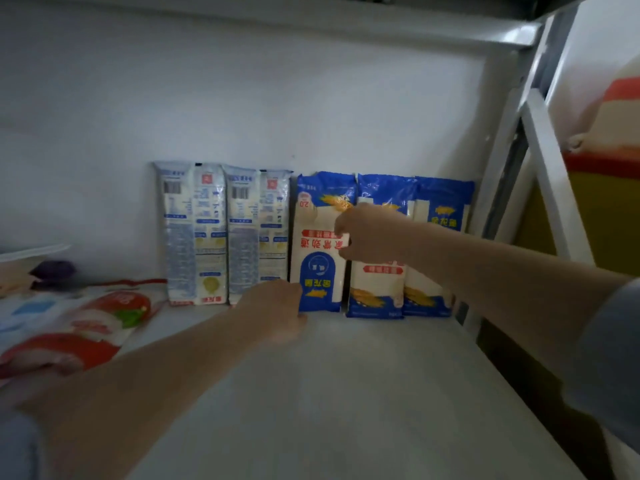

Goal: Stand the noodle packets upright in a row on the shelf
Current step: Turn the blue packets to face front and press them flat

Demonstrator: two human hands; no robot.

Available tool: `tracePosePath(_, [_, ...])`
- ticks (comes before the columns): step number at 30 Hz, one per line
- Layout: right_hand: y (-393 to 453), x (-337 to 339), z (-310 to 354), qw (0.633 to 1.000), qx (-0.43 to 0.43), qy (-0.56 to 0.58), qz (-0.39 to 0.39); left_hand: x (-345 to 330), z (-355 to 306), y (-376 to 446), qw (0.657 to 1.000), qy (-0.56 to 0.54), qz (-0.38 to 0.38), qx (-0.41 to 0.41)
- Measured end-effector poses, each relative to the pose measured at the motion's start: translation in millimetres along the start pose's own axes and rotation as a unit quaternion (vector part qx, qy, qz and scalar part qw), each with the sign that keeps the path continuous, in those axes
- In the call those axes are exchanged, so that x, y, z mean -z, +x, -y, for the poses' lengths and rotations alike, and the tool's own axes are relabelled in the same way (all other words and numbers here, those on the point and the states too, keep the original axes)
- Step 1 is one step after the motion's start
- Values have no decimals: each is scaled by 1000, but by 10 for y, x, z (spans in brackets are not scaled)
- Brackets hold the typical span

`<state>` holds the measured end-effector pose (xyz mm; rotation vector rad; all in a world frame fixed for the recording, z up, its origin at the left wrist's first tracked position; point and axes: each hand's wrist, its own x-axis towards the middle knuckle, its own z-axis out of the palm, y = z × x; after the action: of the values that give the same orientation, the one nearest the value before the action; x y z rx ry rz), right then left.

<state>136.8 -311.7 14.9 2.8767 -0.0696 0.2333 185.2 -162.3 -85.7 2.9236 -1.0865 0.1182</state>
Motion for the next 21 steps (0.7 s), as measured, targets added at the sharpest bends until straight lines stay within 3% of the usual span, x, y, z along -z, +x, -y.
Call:
tracePosePath(4, [431, 281, -84, 992, -34, 5, -120, -109, 73, 34, 993, 53, -94, -44])
tracePosePath(6, [599, 318, -121, 989, -45, 24, -140, -162, 84, 19, 990, 62, -112, -54])
tracePosePath(14, [795, 354, -91, 992, -82, 82, -50, -303, 133, -131, 989, 40, -121, -71])
tracePosePath(17, [766, 370, -61, 996, -69, 56, -11, -310, 148, -171, 991, 31, -111, -64])
tracePosePath(21, [692, 403, -8, 999, -25, 46, -14, -351, 148, -223, 993, 20, -100, -56])
